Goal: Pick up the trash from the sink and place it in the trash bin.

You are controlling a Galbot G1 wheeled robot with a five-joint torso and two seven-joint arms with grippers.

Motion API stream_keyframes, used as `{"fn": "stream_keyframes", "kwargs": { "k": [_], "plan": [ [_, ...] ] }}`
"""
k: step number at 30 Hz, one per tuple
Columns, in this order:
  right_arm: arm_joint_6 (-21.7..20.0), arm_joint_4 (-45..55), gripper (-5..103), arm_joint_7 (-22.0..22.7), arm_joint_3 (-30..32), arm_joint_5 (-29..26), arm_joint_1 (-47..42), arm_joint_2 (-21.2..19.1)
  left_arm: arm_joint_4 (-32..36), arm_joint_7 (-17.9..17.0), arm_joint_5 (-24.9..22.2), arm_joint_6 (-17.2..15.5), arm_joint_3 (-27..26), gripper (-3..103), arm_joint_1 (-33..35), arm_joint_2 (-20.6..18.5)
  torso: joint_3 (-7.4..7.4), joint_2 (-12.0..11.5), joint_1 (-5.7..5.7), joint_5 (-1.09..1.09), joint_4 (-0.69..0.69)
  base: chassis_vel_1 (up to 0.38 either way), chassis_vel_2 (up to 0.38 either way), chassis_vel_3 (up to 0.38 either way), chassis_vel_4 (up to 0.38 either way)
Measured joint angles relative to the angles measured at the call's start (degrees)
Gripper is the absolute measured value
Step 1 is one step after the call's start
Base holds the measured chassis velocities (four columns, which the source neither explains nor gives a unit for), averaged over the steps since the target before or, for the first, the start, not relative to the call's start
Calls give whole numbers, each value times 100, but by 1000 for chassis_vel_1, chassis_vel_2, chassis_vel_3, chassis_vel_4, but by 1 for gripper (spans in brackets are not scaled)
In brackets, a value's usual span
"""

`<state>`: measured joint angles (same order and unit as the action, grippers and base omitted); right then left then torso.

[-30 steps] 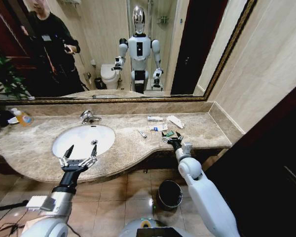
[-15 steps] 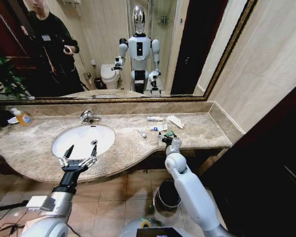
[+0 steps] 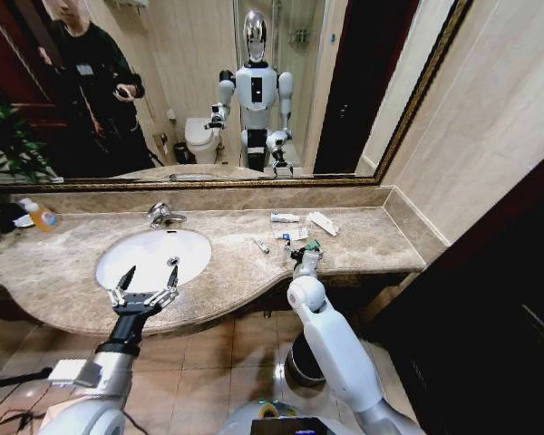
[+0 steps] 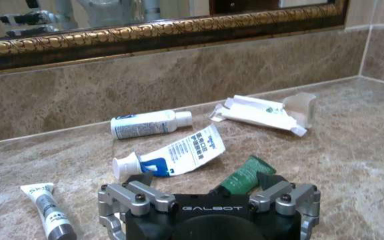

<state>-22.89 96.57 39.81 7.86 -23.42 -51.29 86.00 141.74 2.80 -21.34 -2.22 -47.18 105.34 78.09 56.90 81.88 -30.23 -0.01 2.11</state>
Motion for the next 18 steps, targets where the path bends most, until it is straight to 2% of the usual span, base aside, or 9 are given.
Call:
{"fn": "stream_keyframes", "kwargs": {
  "k": [8, 16, 18],
  "plan": [
    [20, -19, 101, 80, 87, -173, -27, -9, 0, 0, 0, 0, 0, 100, 0, 0, 0, 0, 0, 1, 0, 0, 0, 0, 0],
    [98, -100, 86, 7, 116, -154, -89, 10, 0, 0, 0, 0, 0, 100, 0, 0, 0, 0, 0, 1, 0, 0, 0, 0, 0],
    [107, -115, 77, -1, 117, -141, -94, 23, 0, 0, 0, 0, 0, 100, 0, 0, 0, 0, 0, 1, 0, 0, 0, 0, 0]
  ]
}}
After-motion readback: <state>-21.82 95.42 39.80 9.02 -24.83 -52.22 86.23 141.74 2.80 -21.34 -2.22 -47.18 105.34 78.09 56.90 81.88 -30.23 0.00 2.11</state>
